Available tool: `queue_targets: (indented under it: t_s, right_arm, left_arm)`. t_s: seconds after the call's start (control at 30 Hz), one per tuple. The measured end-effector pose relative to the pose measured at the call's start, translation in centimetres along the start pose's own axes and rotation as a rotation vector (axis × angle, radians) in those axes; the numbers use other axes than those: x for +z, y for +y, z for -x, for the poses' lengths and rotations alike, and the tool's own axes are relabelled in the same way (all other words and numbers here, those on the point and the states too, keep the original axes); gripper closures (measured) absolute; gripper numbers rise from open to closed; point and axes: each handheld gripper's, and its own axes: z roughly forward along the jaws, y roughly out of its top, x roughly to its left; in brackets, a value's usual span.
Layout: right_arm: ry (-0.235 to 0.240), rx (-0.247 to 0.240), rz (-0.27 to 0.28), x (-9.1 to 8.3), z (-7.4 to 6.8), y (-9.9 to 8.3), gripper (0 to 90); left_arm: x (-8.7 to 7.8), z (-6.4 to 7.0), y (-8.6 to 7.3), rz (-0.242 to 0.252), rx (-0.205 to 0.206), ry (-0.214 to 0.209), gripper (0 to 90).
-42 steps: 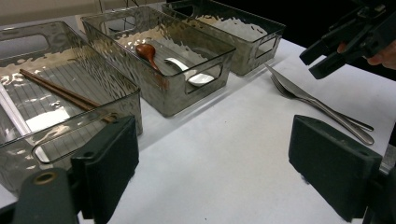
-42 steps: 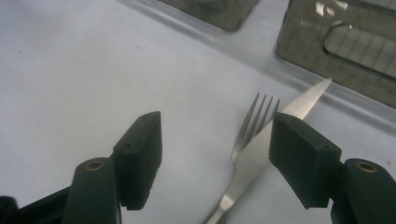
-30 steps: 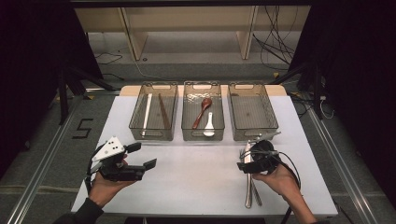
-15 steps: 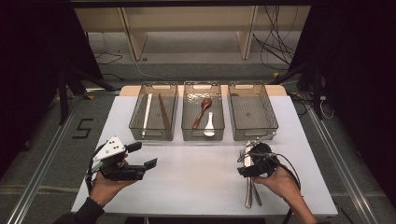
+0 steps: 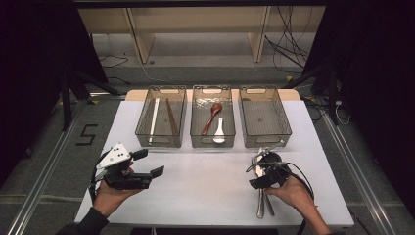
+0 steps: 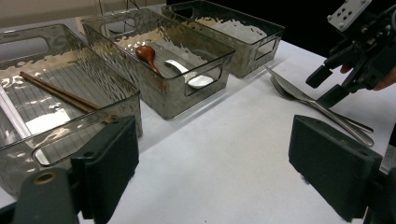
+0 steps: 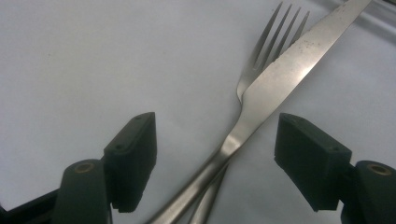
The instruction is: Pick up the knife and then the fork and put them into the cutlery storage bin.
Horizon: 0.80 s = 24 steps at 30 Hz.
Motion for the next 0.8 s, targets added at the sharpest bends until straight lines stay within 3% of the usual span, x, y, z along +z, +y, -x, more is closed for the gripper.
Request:
queue_targets:
  t_s: [0.43,0.8]
  right_arm:
    - [-0.02,-0.009,-0.071,1.0,0.5,-0.2,46.8]
    - [-0.029,-0.026,-0.127,1.8,0.1,-0.1,57.8]
  left_arm:
    - [0.2,0.2,0.0,-0.012,0.013,-0.008,15.5]
    - [0.1,0.1,0.0,-0.007,0.014,-0.006,15.6]
